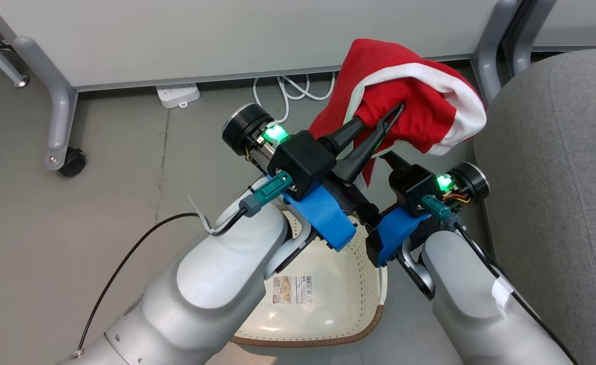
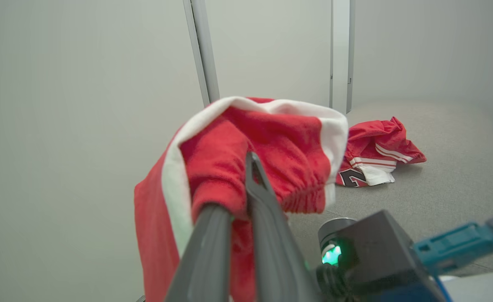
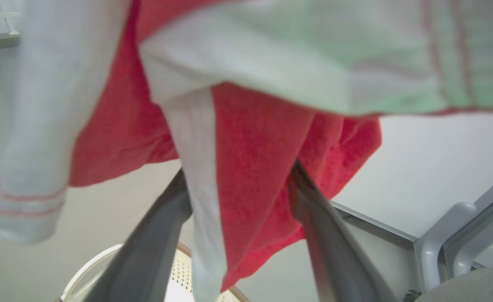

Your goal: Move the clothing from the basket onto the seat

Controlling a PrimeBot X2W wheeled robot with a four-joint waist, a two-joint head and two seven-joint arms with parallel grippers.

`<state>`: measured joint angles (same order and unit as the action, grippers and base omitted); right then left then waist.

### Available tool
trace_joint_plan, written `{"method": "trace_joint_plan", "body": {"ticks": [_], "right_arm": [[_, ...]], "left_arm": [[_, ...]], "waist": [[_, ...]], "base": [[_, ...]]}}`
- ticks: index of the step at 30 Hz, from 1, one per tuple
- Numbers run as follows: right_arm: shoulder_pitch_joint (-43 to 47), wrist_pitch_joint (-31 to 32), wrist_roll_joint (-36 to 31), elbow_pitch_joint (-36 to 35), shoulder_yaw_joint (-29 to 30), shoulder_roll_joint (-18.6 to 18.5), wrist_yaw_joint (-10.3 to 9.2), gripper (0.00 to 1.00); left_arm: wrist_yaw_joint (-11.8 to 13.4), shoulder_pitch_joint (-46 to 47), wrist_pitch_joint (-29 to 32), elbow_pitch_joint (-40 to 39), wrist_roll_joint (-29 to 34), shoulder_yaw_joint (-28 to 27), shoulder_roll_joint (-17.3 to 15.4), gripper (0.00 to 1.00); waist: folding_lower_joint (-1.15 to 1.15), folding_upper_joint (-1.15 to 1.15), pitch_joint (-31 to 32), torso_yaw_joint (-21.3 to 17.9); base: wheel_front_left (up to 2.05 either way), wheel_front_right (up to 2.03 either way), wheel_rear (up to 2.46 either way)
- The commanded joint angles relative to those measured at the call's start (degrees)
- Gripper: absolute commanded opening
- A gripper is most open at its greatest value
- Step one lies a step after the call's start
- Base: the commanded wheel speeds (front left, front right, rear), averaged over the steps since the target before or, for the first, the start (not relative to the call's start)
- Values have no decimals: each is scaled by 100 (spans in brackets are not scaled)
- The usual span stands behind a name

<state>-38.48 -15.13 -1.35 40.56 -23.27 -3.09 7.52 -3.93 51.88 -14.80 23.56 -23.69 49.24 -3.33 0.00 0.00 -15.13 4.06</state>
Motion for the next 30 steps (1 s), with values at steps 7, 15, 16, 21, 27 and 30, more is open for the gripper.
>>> {"method": "trace_joint_plan", "body": {"ticks": [7,15,16,21,27,30], "right_arm": [[-133,-2,266,83,-156,26,-6,100],[-157,-2,416,108,-287,26,-6,0],[-152,-2,418,113,-295,26,-6,0],[-135,-2,451,153,-333,27,-6,0],[-145,-2,486,153,-369,27,-6,0],[-145,-2,485,158,-388,27,-6,0]], "left_arm": [[39,106,-40,-15,-79,48,16,0],[70,85,-45,-28,-119,52,33,0],[73,75,-45,-30,-121,46,34,0],[70,22,-46,-23,-119,27,38,0],[53,-1,-46,-23,-94,8,40,0],[49,-17,-46,-18,-82,3,41,0]], "waist": [[0,0,-25,69],[0,0,-3,85],[0,0,3,82],[0,0,27,56],[0,0,42,35],[0,0,45,27]], "base": [[0,0,0],[0,0,0],[0,0,0],[0,0,0],[0,0,0],[0,0,0]]}}
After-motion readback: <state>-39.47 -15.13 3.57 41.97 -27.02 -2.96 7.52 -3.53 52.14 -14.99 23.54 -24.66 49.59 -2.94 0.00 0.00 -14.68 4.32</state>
